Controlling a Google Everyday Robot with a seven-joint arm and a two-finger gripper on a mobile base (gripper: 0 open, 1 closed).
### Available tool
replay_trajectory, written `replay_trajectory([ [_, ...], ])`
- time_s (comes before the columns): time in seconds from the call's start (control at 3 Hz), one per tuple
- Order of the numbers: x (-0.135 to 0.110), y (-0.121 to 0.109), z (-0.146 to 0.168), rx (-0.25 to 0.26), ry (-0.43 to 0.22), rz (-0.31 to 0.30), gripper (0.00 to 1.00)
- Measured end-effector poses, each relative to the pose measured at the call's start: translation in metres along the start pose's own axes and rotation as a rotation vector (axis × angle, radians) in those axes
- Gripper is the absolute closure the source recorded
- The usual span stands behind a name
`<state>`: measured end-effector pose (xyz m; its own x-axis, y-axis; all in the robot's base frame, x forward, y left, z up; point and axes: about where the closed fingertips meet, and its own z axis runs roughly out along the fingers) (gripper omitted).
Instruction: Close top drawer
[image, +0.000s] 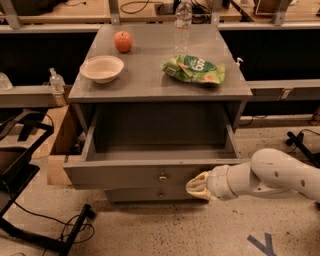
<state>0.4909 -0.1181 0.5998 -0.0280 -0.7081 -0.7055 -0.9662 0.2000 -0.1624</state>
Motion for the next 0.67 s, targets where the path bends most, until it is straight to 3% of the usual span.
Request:
replay_trajectory([
  [0.67,-0.007,-0.020,0.014,-0.009,0.003,-0.025,1.00],
])
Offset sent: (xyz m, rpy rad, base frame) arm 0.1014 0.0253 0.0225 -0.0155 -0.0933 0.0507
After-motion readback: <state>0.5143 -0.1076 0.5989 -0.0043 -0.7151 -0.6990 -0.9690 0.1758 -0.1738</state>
